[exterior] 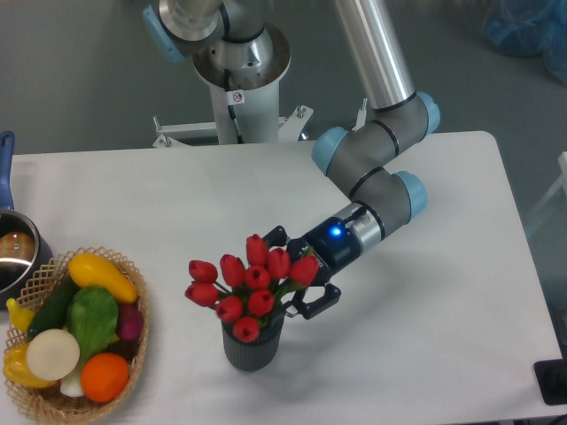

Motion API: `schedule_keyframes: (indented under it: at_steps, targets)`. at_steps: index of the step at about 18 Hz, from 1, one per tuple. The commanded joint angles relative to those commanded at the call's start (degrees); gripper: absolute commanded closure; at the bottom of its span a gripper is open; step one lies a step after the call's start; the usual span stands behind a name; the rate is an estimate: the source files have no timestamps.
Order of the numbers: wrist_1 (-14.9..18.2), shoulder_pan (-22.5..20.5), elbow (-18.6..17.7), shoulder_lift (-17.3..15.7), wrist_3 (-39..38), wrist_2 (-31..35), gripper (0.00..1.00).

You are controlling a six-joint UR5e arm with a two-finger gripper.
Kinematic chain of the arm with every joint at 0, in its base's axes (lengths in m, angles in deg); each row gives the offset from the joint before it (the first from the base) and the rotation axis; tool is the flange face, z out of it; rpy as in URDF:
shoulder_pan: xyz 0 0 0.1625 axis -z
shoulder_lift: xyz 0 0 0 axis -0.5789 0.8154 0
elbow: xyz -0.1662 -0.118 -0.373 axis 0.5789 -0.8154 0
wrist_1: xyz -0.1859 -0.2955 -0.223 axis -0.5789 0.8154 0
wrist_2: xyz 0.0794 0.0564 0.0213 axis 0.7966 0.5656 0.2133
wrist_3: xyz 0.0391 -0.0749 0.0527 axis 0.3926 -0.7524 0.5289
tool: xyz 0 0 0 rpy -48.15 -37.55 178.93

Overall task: Insert the flowers into the vase
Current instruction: 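Open the gripper and release the tulips, pulling away from the vase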

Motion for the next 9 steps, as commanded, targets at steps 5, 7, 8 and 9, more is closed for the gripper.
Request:
schedule_keyframes:
  at_steps: [5,7,8,9]
  targets:
    - [0.0,-0.3,-0.1,-0.2,-0.1,1.3,0.00]
    - [0.1,-0.7,-0.3,-0.4,-0.1,2.2,0.00]
    - [0.1,-0.8,-0.5,-1.0,-0.2,3.1,0.00]
    - [0.2,-1.0,-0.9,-1.5,-0.5,4.5,0.00]
